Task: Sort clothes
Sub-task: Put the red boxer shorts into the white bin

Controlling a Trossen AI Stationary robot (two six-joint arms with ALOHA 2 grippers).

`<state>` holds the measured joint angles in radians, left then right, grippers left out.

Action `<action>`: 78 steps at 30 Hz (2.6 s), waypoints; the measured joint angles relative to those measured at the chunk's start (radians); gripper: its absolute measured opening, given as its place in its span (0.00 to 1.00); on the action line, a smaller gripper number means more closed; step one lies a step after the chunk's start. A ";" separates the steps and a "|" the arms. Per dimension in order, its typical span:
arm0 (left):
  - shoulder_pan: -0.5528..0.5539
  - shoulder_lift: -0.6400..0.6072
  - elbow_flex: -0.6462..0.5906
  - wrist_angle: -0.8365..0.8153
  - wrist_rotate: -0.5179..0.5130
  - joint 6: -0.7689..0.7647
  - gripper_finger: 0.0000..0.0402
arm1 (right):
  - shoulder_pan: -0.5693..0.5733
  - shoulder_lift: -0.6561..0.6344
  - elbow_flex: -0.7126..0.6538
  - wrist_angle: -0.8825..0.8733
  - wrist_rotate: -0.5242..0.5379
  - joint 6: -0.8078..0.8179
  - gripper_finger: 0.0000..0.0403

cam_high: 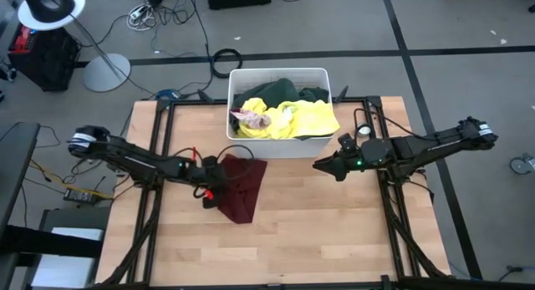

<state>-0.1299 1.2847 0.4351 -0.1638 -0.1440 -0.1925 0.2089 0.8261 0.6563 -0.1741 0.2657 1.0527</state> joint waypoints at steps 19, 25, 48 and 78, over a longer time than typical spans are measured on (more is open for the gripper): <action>-0.001 0.050 0.357 -0.175 0.006 0.012 0.01 | -0.004 0.000 0.000 -0.003 0.001 -0.089 0.42; 0.008 0.049 0.648 -0.452 -0.128 0.260 0.00 | -0.019 0.003 0.000 -0.013 0.002 -0.124 0.42; 0.322 0.052 1.111 -0.196 -0.221 0.581 0.00 | -0.028 0.090 0.001 -0.016 0.002 -0.197 0.42; 0.537 0.610 1.115 -0.545 0.008 0.195 0.00 | -0.029 0.090 0.001 -0.006 0.006 -0.222 0.42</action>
<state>0.4068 1.8951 1.5497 -0.7084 -0.1360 0.0026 0.1802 0.9165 0.6575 -0.1803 0.2718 0.8310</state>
